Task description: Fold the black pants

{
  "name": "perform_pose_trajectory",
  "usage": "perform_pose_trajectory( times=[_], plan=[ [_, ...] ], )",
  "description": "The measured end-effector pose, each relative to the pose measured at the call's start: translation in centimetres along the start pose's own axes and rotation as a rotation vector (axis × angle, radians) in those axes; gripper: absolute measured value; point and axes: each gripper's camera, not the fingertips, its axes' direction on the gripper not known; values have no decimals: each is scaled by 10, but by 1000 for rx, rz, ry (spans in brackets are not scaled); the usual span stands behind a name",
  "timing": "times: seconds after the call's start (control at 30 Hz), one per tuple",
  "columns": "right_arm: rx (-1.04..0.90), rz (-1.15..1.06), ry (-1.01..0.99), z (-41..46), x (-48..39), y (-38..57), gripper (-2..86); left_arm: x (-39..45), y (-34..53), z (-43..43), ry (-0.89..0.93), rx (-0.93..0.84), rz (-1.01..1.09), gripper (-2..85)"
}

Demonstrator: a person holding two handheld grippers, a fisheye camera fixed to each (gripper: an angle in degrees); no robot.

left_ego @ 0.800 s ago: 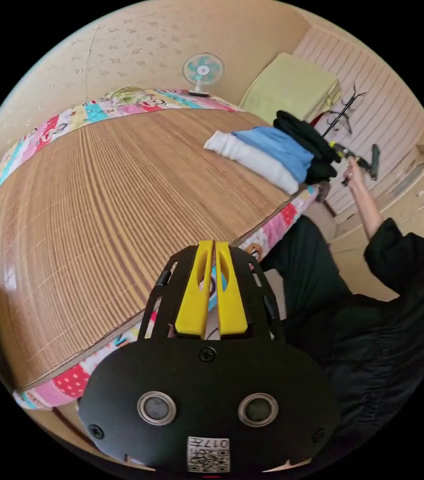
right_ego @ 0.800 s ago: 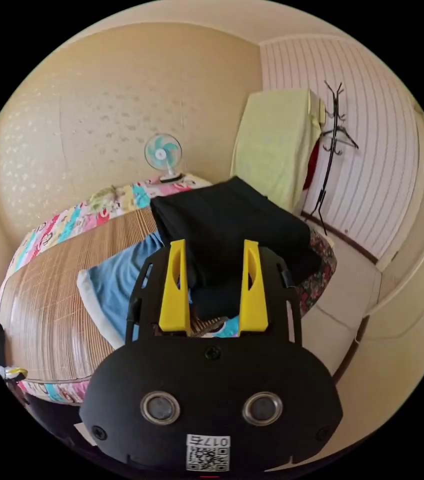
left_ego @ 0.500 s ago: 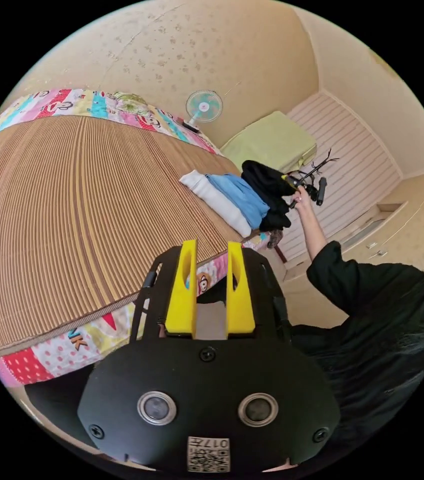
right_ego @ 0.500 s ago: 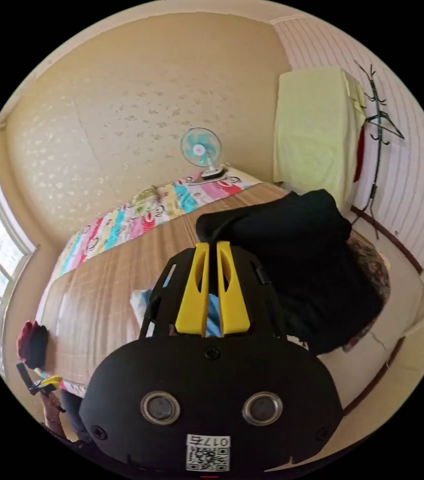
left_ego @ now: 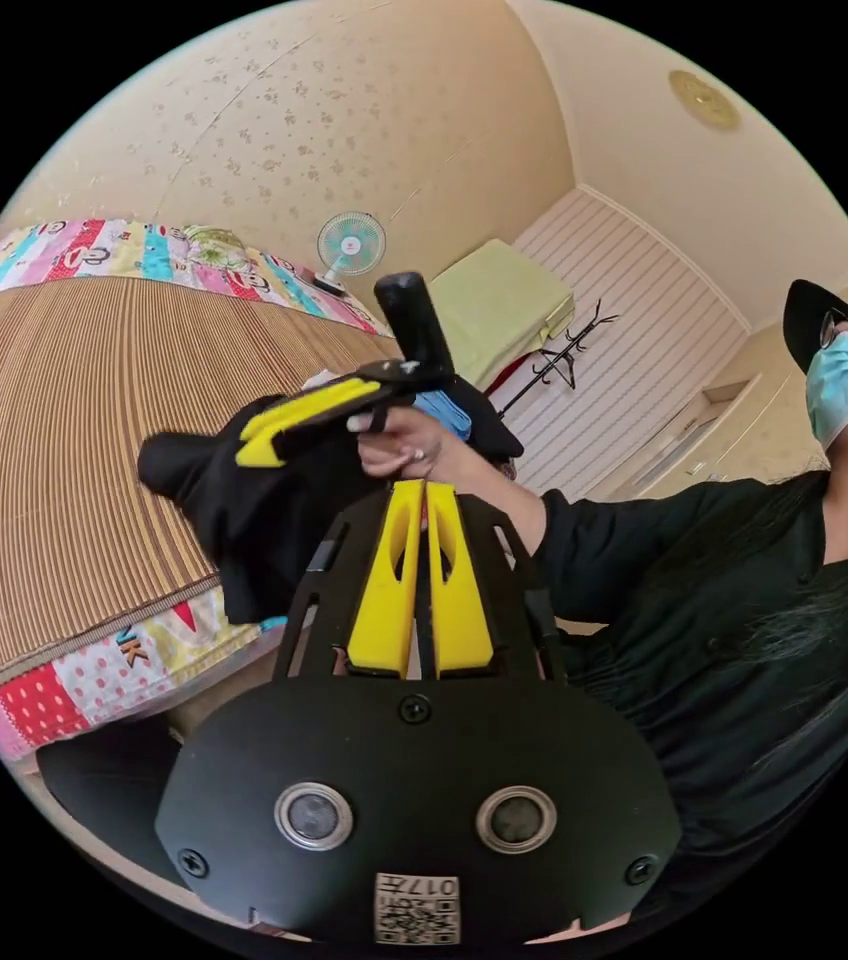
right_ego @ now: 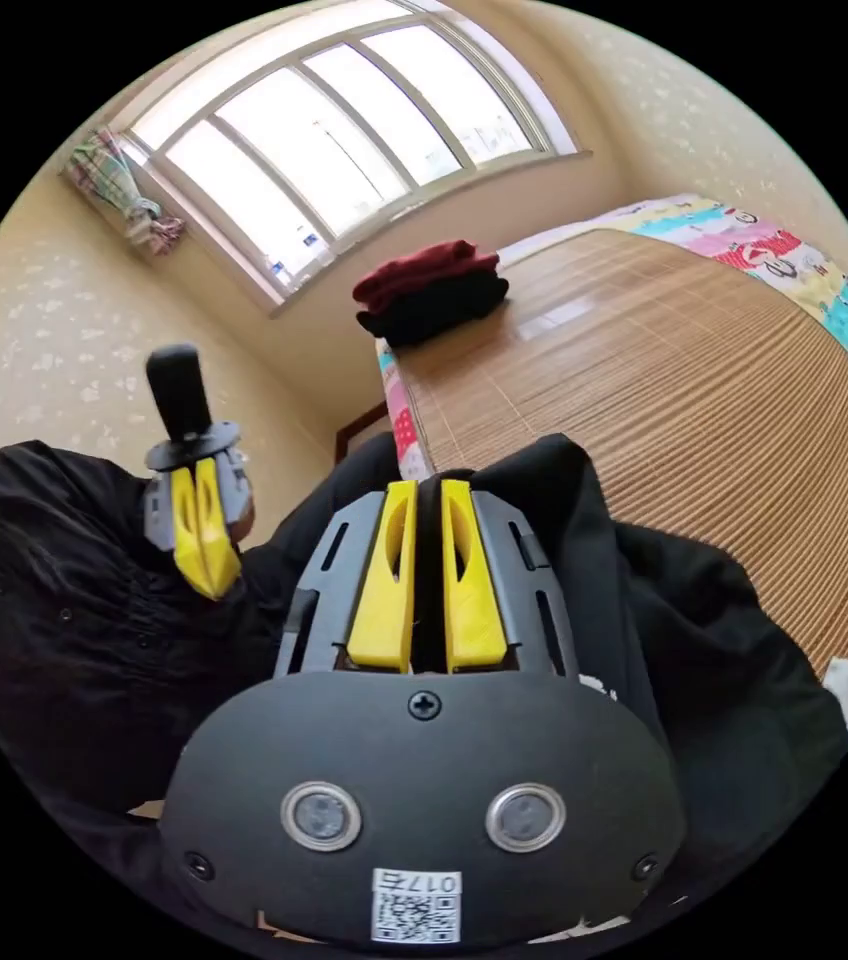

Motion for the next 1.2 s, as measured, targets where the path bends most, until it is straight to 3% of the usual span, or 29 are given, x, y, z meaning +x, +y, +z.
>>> perform_pose_trajectory(
  times=[0.17, 0.3, 0.43, 0.57, 0.77, 0.93, 1.1, 1.2],
  plan=[
    [273, 200, -35, -27, -5, 88, 16, 5, -3, 34, -174, -125, -29, 8],
    [389, 466, 122, -78, 7, 185, 25, 13, -42, 89, -141, -175, 11, 77],
    [514, 664, 142, -111, 10, 265, 33, 29, -134, 198, -97, -253, 91, 126],
    [607, 756, 148, -120, 1, 296, 53, 31, -206, 342, -271, -404, 138, 136],
    [619, 819, 167, -112, -3, 304, 91, -11, -216, 475, -480, -637, 45, 124],
    [591, 838, 245, -109, 19, 282, 114, -4, -211, 410, -303, -419, -83, 24],
    [561, 871, 222, -79, 63, 236, 131, 40, -207, 277, -225, -192, -65, 7],
    [562, 919, 241, -62, 72, 200, 95, 84, -202, 194, -207, -82, 11, 4]
  ],
)
